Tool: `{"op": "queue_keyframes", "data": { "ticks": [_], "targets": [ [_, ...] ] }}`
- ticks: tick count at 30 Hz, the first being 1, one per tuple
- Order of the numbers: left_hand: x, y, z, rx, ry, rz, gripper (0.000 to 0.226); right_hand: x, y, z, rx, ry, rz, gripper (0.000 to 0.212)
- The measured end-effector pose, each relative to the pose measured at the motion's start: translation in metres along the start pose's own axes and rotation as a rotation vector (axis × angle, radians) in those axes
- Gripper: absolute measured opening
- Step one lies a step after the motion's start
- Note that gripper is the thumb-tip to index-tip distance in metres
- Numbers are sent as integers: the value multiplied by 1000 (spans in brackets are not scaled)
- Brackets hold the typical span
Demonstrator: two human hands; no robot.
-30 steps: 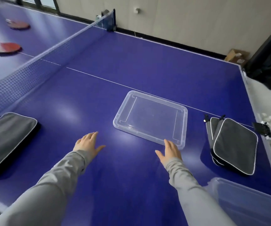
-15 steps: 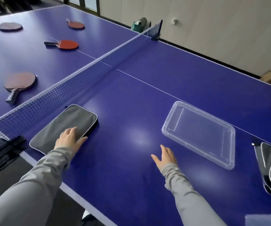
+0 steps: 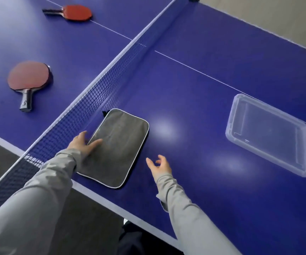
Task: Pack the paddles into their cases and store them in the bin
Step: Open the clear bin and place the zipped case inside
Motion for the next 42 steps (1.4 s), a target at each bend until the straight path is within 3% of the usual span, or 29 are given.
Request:
{"op": "queue_keyframes", "data": {
  "ticks": [6,14,23,27,31,35,38,42],
  "targets": [
    [-30,8,-5,205,-57,-127,72,-31,48,-21,-340,77,-38,69],
    [-45,16,-4,268,-64,-190,68,-50,50,-30,-400,67,-40,71],
    [-12,61,55,559,45,-245,57,-14,-44,-23,-440,-87,14,60],
    [7,89,107,586,142,-443,88,13,-101,-2,-462,-167,62,50],
    [42,129,153,538,195,-709,85,49,-156,26,-439,-194,95,52],
    [92,176,192,577,296,-775,80,98,-213,60,-425,-222,160,47],
    [129,209,218,692,337,-763,72,142,-247,90,-518,-238,292,45],
    [183,261,241,873,265,-694,67,200,-261,146,-879,-232,562,52]
  ]
}}
Point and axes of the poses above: each hand's wrist, its own x-axis away from the middle knuckle, its own y-axis out of the palm, z = x × y, the point moved 4 cm from there along -x, towards the middle knuckle, and after that the axes turned 10 degrees about -z, right-handed, at the moved point
